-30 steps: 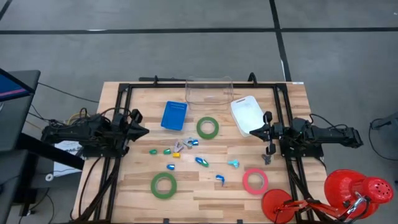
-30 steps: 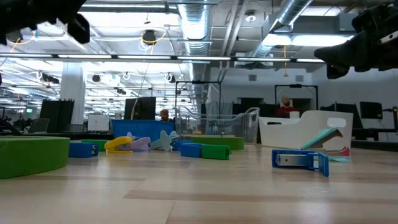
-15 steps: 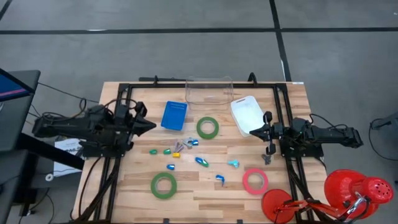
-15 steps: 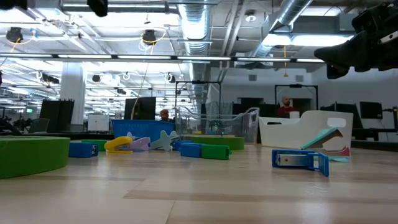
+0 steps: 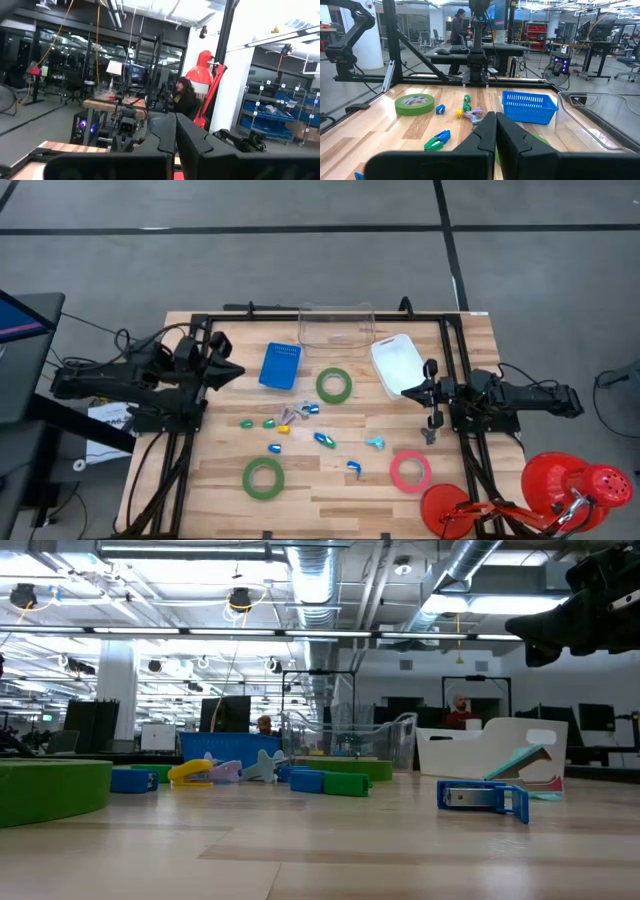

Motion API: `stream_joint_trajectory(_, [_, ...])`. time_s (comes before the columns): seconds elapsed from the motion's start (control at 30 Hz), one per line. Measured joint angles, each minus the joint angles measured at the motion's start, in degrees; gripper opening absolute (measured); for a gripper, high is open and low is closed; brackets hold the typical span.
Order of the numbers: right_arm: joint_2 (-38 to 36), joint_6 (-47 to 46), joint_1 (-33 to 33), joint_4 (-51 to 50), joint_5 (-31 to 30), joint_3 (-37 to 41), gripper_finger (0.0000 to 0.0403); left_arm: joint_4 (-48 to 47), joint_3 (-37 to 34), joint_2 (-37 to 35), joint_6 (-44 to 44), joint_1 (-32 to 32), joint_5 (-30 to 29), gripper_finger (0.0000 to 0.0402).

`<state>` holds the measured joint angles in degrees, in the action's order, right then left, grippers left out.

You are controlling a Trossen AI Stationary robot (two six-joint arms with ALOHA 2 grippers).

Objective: Pick and place Stapler, Stapler remover, tape
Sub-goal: Put the top left green stapler into the blue bin

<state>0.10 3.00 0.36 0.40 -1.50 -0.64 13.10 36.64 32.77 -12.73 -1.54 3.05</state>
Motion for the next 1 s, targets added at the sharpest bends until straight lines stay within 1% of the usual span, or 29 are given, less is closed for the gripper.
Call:
stream_joint_trajectory(0.2, [0.02,-0.02,0.01,0.00,0.00,0.00,0.0001,-10.23,5.08,0.06,0.02,0.00,0.00,0.0003])
stream_joint_trajectory(0.37, [0.01,0.00,-0.01,0.00,0.00,-0.02,0.0001,-16.49,7.66,0.01,0.07,0.00,0.00,0.0003])
stream_joint_trajectory(0.5, [0.02,0.00,0.01,0.00,0.00,0.00,0.0001,-24.77,9.56,0.37,1.31,0.00,-1.32,0.0003])
stream_joint_trajectory(0.67, [0.00,0.00,0.01,0.00,0.00,0.00,0.0001,-33.61,9.94,1.00,1.34,0.00,-4.07,0.0003])
stream_joint_trajectory(0.8, [0.02,0.00,-0.01,0.00,0.00,-0.02,0.0001,-38.70,9.94,2.38,0.55,0.00,-4.13,0.0003])
stream_joint_trajectory(0.93, [0.02,0.00,-0.02,0.00,0.00,-0.02,0.0001,-41.24,10.08,4.09,-0.23,0.00,-3.70,0.0003])
stream_joint_trajectory(1.0, [0.02,-0.01,-0.01,0.00,0.00,0.00,0.0001,-43.80,11.42,5.49,-1.06,0.00,-3.06,0.0003])
